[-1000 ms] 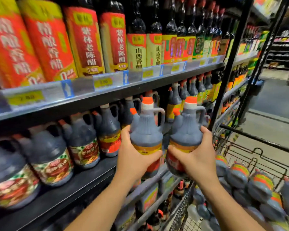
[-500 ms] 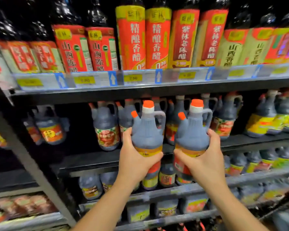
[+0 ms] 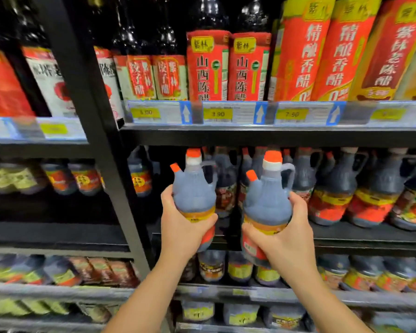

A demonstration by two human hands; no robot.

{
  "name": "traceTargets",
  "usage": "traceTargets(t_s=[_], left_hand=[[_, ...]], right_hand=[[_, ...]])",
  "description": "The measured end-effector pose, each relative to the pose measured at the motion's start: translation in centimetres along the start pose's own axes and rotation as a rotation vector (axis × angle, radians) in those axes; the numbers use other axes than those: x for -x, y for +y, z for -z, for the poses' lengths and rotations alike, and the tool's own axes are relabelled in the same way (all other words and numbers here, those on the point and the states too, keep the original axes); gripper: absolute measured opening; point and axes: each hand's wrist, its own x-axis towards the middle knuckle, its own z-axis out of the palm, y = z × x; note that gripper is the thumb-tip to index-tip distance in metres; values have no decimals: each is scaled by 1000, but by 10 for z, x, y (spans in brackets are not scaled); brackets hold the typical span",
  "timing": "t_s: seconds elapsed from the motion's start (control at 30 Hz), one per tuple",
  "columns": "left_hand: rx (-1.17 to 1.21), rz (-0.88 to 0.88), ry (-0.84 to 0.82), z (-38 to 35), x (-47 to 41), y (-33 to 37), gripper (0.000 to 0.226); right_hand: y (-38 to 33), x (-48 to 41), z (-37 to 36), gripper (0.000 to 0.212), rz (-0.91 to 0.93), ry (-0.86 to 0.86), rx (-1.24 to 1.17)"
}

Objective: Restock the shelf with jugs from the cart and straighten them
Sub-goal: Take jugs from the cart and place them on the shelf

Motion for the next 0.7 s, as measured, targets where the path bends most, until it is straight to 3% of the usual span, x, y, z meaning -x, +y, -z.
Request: traceTargets(t_s=[0.53,0.7], left_hand=[[48,96,90,-16,-87,-47,100],[22,229,56,-24,-120,-49,100]], right_hand=[[-4,-9,-41,92,16,3,8],[-5,-11,-40,92,6,-7,-3]])
